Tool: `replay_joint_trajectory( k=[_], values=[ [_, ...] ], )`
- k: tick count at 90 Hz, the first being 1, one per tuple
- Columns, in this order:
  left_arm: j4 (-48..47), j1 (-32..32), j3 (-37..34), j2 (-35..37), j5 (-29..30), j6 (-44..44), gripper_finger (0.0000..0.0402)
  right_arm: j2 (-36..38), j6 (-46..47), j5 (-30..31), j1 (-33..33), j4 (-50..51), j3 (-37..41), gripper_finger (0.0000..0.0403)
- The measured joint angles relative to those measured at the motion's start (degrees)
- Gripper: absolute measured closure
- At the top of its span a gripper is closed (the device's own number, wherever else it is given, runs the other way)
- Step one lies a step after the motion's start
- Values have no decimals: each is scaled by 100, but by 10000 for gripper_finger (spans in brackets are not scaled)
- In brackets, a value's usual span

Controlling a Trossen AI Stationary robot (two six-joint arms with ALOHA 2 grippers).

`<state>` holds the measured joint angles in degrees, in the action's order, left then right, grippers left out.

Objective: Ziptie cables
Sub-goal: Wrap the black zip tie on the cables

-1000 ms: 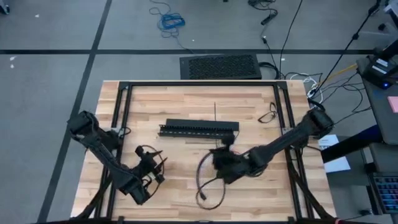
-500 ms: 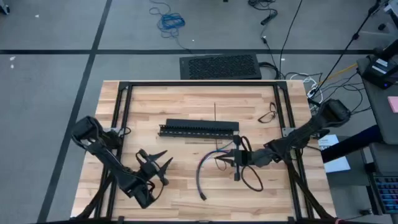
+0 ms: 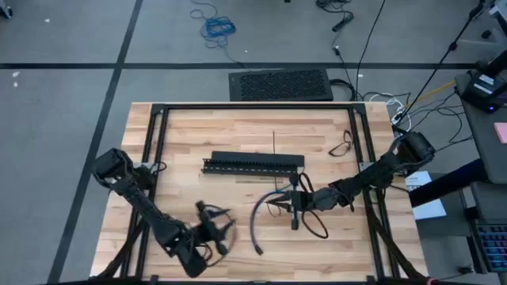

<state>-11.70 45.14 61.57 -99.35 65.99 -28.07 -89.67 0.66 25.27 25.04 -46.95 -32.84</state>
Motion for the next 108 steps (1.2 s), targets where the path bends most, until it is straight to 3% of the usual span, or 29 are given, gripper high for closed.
replay_joint_trajectory(
  k=[6,12,31,58,77,94,108],
  values=[
    [1044,-210,32,0,-496,998,227,0,-47,-13,22,-38,0,403],
    [1819,-375,32,0,-578,1594,227,0,-105,11,98,-80,0,403],
    [2824,-842,-144,7,-1032,1800,227,0,-344,202,376,-257,0,403],
    [6071,-1154,-1065,4,-1943,3300,227,0,-459,202,278,-332,0,403],
    [6225,-1360,-1229,4,-2392,3295,259,-2,-577,225,265,-651,0,403],
    [6328,-1363,-1240,4,-2403,3445,313,-2,-516,318,238,-835,-2,403],
    [6658,-1367,-1240,-44,-2403,3786,324,-2,-431,316,205,-862,-2,403]
  ],
)
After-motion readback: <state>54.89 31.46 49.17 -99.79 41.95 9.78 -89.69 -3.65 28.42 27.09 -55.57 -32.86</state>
